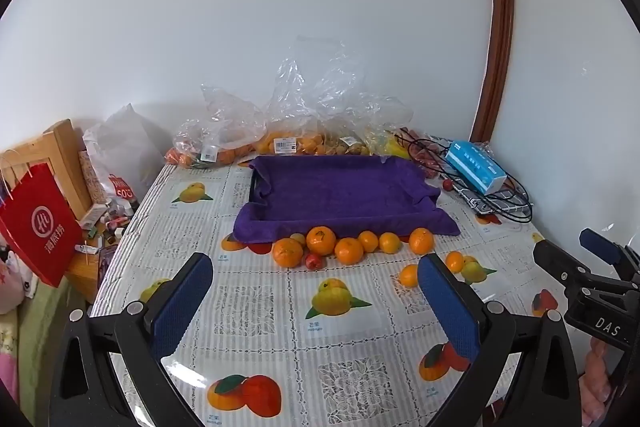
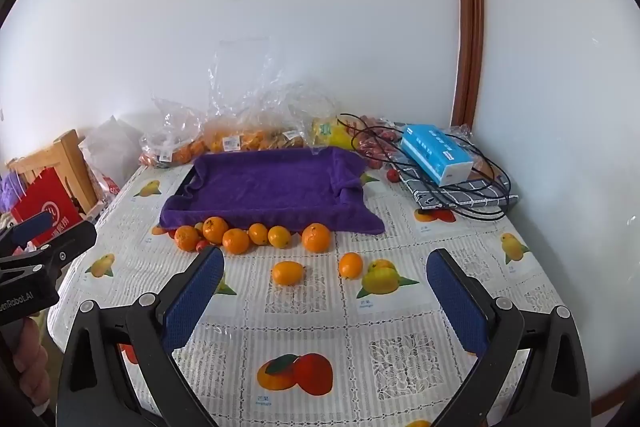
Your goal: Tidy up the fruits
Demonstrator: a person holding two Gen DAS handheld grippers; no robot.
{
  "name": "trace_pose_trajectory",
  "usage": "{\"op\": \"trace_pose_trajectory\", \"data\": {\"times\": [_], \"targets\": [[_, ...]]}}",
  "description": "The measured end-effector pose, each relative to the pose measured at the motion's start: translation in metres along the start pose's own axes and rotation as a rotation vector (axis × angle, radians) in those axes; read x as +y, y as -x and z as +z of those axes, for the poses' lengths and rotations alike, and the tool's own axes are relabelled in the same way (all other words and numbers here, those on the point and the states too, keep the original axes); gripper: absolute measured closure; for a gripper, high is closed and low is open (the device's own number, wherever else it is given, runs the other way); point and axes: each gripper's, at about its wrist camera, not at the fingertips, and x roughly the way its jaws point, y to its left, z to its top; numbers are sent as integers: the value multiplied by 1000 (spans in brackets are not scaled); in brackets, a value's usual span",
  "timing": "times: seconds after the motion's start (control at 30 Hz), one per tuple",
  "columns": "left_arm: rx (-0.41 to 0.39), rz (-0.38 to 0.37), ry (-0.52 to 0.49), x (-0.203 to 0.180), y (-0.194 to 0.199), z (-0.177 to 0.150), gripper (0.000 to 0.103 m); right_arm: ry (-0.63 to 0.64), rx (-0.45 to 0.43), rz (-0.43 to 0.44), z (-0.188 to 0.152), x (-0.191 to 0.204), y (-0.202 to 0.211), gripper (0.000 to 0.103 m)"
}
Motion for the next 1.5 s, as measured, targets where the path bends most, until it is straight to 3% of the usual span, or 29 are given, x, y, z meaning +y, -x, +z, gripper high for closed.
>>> {"op": "trace_pose_trajectory", "data": {"times": [0.47, 1.5], "targets": [[-9, -16, 9, -3, 8, 7, 0, -1, 7, 10, 12, -4, 6, 2], [-27, -16, 22, 0, 11, 3, 0, -23, -13, 21, 1, 0, 9, 2]]}}
